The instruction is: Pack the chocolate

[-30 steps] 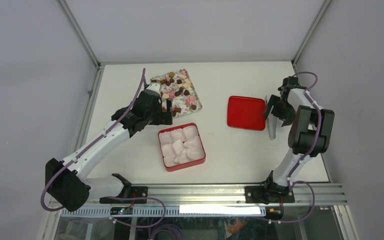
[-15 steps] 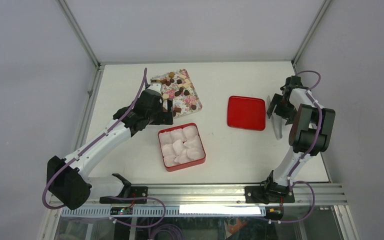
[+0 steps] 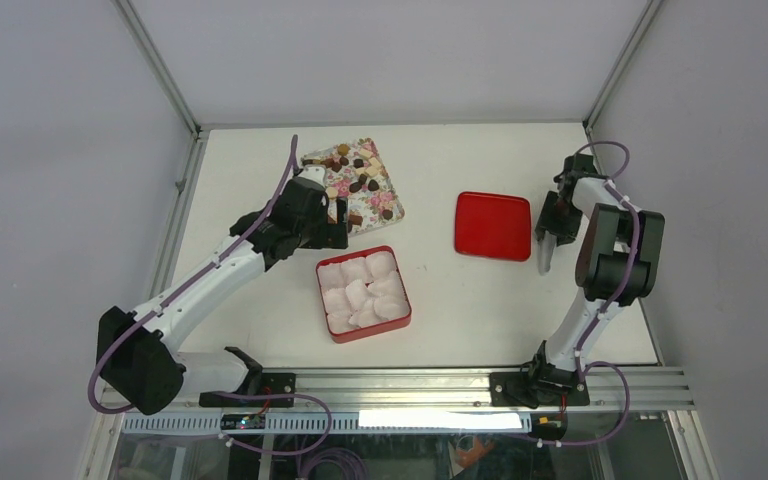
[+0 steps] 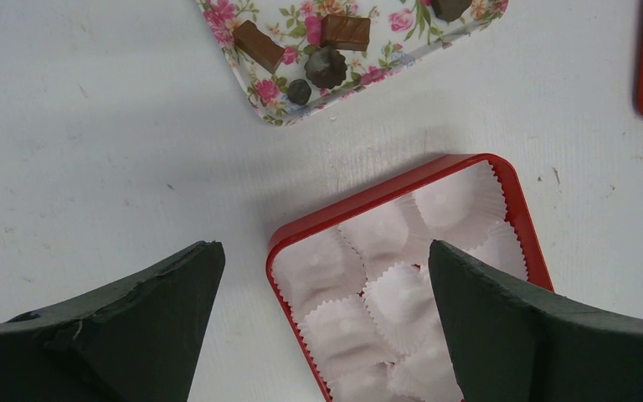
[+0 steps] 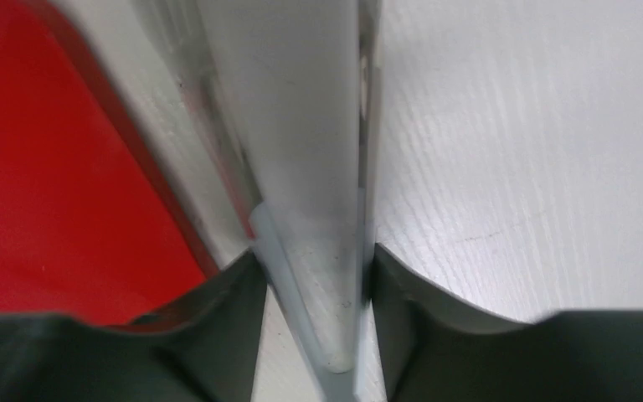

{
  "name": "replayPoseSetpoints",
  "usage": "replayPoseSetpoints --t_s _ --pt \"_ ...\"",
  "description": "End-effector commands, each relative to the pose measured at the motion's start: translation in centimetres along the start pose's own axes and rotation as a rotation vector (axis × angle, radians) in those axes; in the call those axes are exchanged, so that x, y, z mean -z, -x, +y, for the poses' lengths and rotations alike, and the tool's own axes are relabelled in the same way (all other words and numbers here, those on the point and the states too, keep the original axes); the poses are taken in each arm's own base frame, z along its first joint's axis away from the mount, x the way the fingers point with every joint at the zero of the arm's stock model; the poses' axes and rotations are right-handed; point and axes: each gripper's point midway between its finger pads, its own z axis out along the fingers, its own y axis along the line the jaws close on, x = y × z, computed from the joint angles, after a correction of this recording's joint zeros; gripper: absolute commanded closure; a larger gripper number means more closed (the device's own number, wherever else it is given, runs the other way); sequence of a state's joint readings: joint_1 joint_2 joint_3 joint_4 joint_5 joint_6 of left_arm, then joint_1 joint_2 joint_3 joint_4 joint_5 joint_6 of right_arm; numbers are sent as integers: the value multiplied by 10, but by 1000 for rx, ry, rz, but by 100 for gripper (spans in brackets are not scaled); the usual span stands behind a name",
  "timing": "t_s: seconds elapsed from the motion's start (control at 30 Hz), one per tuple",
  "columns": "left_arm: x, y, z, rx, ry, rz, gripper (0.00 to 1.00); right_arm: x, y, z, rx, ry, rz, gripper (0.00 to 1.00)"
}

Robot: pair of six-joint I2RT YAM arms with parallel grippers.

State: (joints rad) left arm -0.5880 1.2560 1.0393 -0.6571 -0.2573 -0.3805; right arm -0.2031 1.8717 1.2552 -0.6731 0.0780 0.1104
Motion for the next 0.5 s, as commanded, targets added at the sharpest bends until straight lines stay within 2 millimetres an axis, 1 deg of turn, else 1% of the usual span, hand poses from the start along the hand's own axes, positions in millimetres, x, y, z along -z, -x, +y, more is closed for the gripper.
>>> replayPoseSetpoints --t_s 0.0,0.03,0.07,0.13,0.23,0.3,0.33,0.4,0.47 --pt "4 28 -12 5 -43 -77 1 13 14 17 5 36 -45 63" --pt "3 29 -11 0 -35 -78 1 14 12 18 -3 34 -39 69" --pt "1 29 -10 -4 -28 -78 1 15 11 20 -18 38 -33 69" --pt "-2 29 -9 -14 -13 -75 1 16 8 21 -40 39 -23 69" --pt "-6 29 -8 -27 -3 -75 1 16 3 21 -58 28 -11 64" --pt "-10 29 -7 -36 2 -73 1 17 0 20 -60 23 -14 53" --pt "-11 30 -8 -39 2 -74 1 18 -1 19 -60 24 -17 45" --pt "-14 30 -9 -51 0 -73 1 21 -2 21 -59 35 -32 32" --pt "-13 33 -10 -62 -12 -91 1 27 2 22 -57 44 -70 24"
